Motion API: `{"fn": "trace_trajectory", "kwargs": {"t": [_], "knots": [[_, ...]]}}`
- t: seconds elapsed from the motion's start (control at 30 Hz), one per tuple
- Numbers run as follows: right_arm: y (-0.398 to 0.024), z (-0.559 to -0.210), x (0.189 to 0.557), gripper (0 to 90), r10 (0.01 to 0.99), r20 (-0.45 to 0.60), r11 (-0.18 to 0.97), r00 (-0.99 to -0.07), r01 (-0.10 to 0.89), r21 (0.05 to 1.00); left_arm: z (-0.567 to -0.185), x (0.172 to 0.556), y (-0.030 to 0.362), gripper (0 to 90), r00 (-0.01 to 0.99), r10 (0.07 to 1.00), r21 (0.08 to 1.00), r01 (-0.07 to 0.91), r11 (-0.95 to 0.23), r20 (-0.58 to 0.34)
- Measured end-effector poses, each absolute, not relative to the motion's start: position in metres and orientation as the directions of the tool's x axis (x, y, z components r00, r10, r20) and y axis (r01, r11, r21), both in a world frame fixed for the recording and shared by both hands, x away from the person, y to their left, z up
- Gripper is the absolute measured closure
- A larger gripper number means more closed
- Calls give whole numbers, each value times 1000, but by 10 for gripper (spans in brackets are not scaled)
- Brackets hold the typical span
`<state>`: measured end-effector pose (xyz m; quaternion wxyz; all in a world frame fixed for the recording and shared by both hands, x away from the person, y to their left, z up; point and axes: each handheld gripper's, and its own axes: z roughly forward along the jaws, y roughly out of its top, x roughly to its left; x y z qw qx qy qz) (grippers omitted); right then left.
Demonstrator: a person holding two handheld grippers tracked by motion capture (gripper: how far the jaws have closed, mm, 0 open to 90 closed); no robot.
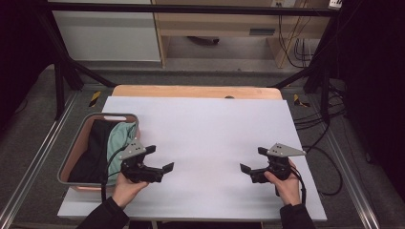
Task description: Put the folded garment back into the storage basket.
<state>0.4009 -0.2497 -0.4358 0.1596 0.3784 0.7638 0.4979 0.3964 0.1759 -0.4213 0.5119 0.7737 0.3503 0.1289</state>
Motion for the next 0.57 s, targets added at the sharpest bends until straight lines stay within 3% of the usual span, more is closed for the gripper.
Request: {"fn": "trace_trajectory", "kwargs": {"t": [0.57], "knots": [[-272,-452,397,25,747,140,221,-650,442,870,-455,397,172,24,738,647,857,446,-258,-190]]}}
